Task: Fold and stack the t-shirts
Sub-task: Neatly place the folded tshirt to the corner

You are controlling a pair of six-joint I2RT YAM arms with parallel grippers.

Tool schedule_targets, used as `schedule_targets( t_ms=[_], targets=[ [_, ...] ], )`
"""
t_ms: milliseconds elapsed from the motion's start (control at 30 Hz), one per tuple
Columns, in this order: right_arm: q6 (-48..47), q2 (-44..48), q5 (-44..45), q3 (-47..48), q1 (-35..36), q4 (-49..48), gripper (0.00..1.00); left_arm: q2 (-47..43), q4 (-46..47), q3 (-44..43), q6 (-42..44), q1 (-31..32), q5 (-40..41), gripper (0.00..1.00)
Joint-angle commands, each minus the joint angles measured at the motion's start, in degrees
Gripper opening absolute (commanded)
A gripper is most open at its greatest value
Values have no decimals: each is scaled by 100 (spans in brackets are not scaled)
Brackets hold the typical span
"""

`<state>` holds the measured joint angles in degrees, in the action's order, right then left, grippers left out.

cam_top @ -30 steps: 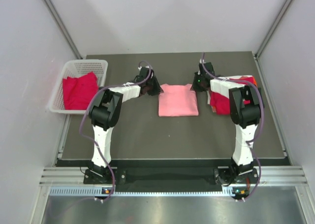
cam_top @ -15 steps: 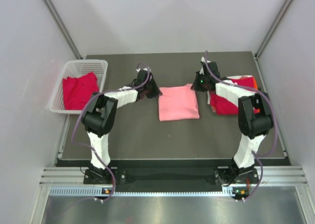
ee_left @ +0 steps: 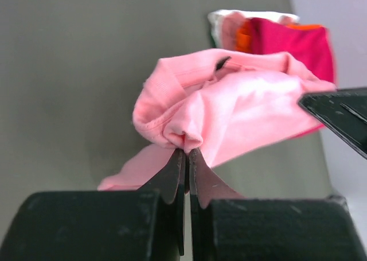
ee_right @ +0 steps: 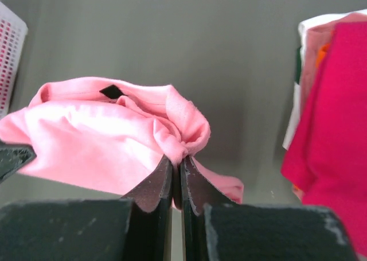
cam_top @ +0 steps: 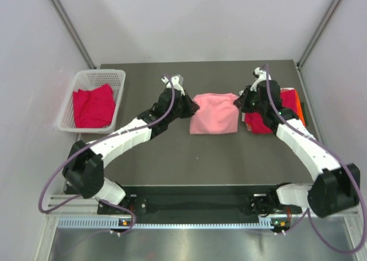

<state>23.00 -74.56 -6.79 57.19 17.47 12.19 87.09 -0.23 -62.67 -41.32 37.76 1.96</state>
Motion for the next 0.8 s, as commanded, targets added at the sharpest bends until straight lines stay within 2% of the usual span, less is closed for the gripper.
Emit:
schedule_targets(
  t_ms=[0, 233, 333, 467, 600, 767],
  targets=[
    [-42, 828, 397, -85, 37, 274, 0, -657, 199, 36, 98, 468, 734, 0],
    [2, 2207, 1687, 125, -77, 1294, 0, -966, 392, -122, -8, 1583, 1376, 0],
    [-42, 2402, 2022, 318, -235, 1681, 0, -791, 533, -350, 62, 1927, 1562, 0],
    [-191, 2403, 2339, 591, -586, 2085, 0, -125, 857, -815, 124, 2209, 1579, 0],
    [-253, 2254, 2261, 741, -1340, 2165, 0, 659, 1226, -1622, 124, 2350, 1510, 0],
    [-314, 1876, 1602, 934, -2344, 2060, 0, 1730, 1517, -2459, 54, 2438, 1422, 0]
  ],
)
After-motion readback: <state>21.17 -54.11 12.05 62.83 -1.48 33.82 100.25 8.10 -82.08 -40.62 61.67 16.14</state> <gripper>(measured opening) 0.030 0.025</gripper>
